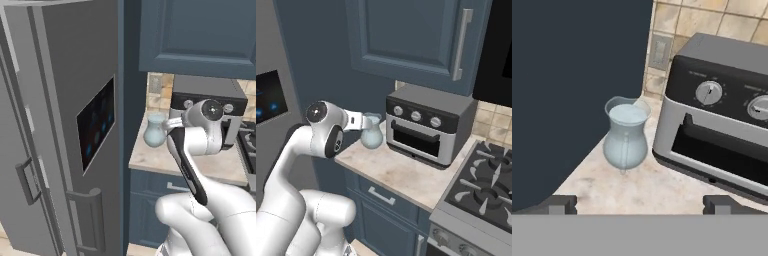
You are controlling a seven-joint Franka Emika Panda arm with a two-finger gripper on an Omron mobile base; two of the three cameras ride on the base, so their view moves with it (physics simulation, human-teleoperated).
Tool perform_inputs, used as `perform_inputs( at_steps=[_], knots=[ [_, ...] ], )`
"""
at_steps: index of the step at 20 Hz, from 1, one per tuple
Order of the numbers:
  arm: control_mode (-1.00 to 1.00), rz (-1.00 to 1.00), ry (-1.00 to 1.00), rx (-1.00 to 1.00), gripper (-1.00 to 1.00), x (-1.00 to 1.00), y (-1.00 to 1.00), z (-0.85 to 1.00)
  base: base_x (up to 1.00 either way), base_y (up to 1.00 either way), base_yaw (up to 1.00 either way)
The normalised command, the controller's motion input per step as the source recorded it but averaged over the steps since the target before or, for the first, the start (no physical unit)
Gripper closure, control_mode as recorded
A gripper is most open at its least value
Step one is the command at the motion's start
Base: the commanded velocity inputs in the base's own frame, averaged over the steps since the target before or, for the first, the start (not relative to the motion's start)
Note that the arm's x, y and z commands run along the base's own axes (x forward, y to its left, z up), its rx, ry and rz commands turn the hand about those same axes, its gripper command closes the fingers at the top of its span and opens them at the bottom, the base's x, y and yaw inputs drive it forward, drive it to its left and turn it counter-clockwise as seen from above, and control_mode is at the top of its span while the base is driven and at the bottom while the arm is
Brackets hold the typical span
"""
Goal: Move the lemon and bread from the second highest shelf to the top shelf to make space. Then, place the pitcher from the counter on the cleared second highest shelf.
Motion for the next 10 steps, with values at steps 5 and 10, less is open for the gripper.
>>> perform_inputs(
  at_steps=[5,10],
  knots=[
    [-1.00,0.01,0.03,0.00,-1.00,0.26,0.00,-0.47,0.00,0.00,0.00],
    [-1.00,0.00,0.05,0.06,-1.00,0.34,0.00,-0.44,0.00,0.00,0.00]
  ],
)
